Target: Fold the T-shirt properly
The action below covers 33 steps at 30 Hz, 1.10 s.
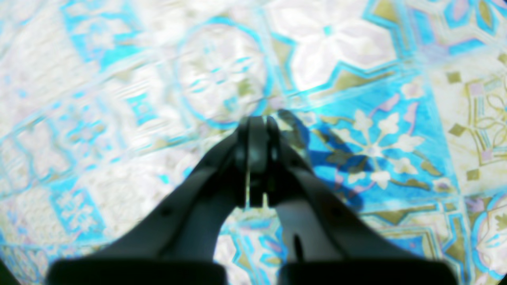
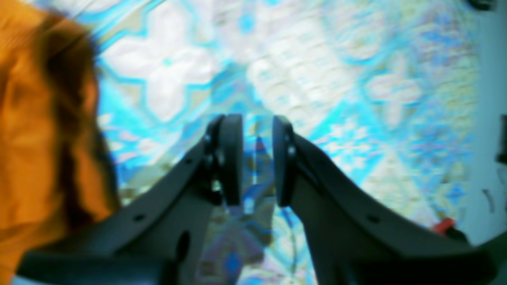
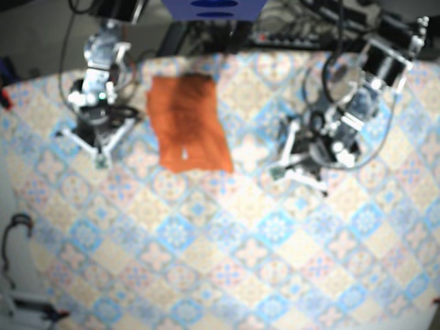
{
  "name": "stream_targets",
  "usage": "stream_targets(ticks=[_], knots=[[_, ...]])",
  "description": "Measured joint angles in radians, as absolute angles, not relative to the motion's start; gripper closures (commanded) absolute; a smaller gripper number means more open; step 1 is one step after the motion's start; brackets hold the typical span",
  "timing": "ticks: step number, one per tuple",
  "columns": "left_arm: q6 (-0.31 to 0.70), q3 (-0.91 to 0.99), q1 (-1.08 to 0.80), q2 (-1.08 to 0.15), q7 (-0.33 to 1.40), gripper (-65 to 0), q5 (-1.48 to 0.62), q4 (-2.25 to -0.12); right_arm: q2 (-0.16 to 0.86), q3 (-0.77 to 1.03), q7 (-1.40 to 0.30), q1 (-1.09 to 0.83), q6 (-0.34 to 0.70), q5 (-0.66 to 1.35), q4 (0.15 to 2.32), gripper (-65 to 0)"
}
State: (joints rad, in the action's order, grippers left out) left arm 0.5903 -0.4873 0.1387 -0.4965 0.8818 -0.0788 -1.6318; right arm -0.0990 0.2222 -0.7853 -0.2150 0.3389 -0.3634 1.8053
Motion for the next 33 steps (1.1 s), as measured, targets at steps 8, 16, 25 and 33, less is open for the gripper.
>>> stream_targets(ticks=[8,16,25,33], knots=[[0.593,-0.337,-0.192,-0.697,0.936,0.0,-0.082,-1.864,-0.082,0.295,-0.785,-0.467,0.338,-0.368,1.861,-13.2],[0.601,-0.024,-0.635,-0.723,0.928,0.0,-0.087,-1.987,-0.083,0.295,-0.698,-0.785,0.343,-0.360,1.860,-13.1],[0.594,0.101,-1.019,-0.723,0.837,0.0,-0.082,-1.985,-0.083,0.284,-0.679,-0.970,0.344,-0.358,1.845,-13.1],[0.596,0.064,-1.033,-0.646,0.664,0.0,-0.084,-1.660,-0.080,0.267,-0.561,-0.948,0.339,-0.359,1.459,-13.1]])
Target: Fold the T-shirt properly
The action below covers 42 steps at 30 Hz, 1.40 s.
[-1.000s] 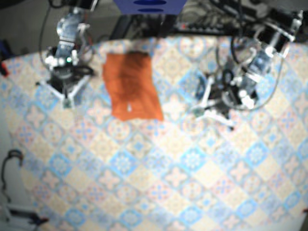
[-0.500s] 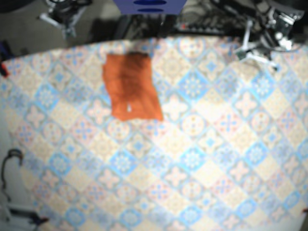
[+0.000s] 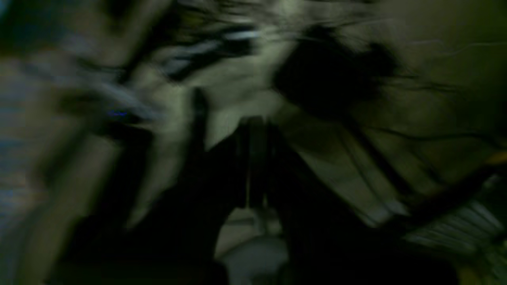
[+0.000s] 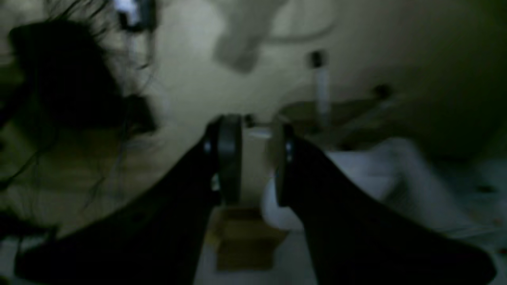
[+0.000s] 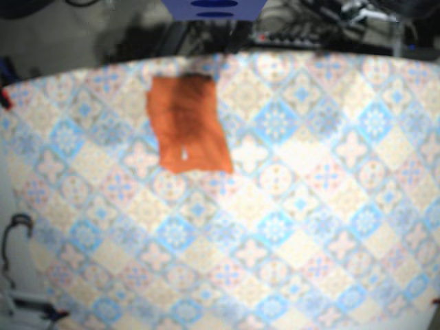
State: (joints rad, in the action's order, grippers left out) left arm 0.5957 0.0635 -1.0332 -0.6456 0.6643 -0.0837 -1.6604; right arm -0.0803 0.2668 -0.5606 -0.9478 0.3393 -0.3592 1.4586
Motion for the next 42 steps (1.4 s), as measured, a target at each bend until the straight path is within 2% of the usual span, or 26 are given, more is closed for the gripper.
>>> stream_targets(ticks=[6,12,19,23,29,32,35,39,42], knots=[[0.587,-0.102,-0.752,-0.576,0.460,0.0,-0.089,-1.161,-0.038,0.268,-0.376,-0.804,0.337,-0.358,1.039,-13.1],[0.588,-0.182,-0.522,-0.483,0.293,0.0,-0.076,-0.736,0.018,0.271,-0.174,-0.704,0.336,-0.355,0.696,-13.2],[0.578,-0.237,-0.154,-0.372,0.117,0.0,-0.082,-0.371,0.048,0.365,0.141,-0.533,0.316,-0.356,0.303,-13.5],[0.513,-0.269,-0.050,-0.286,0.115,0.0,-0.080,-0.308,0.040,0.477,0.237,-0.433,0.317,-0.358,0.166,-13.5],[0.290,-0.270,-0.013,-0.162,0.122,0.0,-0.081,-0.299,-0.019,0.693,0.304,-0.309,0.312,-0.360,0.096,-13.5],[0.231,-0.269,0.001,-0.080,0.115,0.0,-0.080,-0.261,-0.059,0.720,0.313,-0.266,0.336,-0.363,0.091,-13.5],[0.194,-0.270,0.014,-0.021,0.074,0.0,-0.080,-0.204,-0.056,0.738,0.292,-0.258,0.323,-0.361,0.083,-13.5],[0.137,-0.265,0.020,-0.018,0.005,0.0,-0.083,-0.132,-0.023,0.808,0.298,-0.234,0.305,-0.287,0.055,-13.5],[0.099,-0.264,0.015,-0.018,-0.011,0.0,-0.083,-0.118,-0.034,0.815,0.306,-0.197,0.313,-0.287,0.046,-13.5]])
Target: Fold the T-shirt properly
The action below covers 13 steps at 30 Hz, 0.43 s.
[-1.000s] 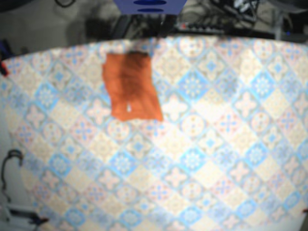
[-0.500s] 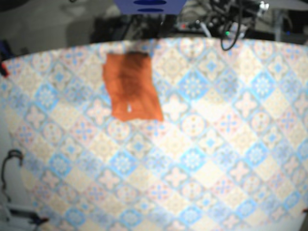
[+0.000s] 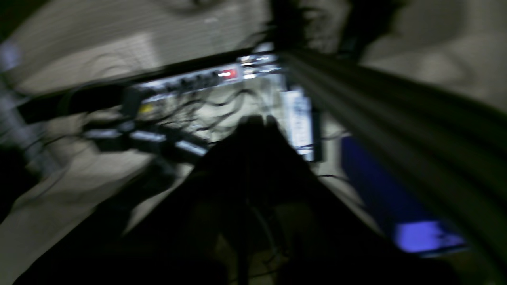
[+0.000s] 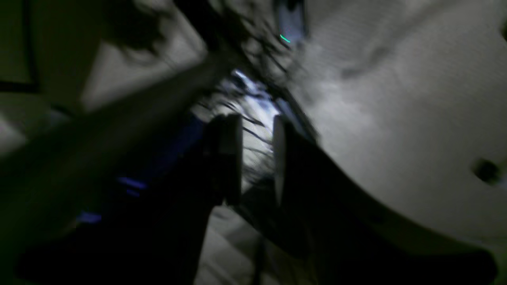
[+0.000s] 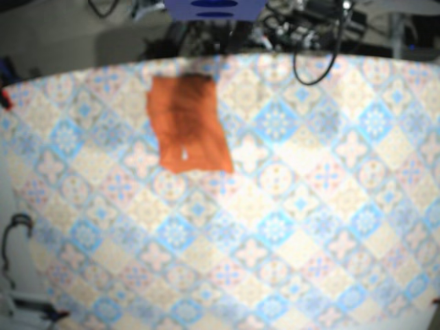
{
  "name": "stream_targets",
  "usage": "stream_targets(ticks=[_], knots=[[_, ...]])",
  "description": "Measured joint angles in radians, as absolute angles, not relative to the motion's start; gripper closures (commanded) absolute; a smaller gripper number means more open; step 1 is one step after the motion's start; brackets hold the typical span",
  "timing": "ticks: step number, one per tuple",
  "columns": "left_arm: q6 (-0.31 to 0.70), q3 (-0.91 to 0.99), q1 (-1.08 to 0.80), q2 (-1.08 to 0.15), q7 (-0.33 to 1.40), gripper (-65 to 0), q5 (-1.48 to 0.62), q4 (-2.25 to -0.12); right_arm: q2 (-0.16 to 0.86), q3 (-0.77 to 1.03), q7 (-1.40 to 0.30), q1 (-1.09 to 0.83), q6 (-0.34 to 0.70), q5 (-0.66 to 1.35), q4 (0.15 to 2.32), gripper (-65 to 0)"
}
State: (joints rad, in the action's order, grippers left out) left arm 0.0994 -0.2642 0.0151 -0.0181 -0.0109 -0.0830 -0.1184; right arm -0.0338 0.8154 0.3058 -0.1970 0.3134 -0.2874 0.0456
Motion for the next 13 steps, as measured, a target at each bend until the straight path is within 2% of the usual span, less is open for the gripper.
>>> stream_targets(ticks=[5,9,13], knots=[[0.078,-0.265,0.011,0.030,-0.022,0.0,-0.083,-0.125,-0.054,0.814,0.294,-0.189,0.319,-0.303,0.037,-13.4],[0.075,-0.265,0.002,0.022,-0.027,0.0,-0.083,-0.126,-0.038,0.808,0.298,-0.199,0.312,-0.300,0.040,-13.3],[0.064,-0.265,-0.012,0.013,-0.023,0.0,-0.083,-0.126,-0.037,0.720,0.319,-0.202,0.317,-0.292,0.053,-13.4]])
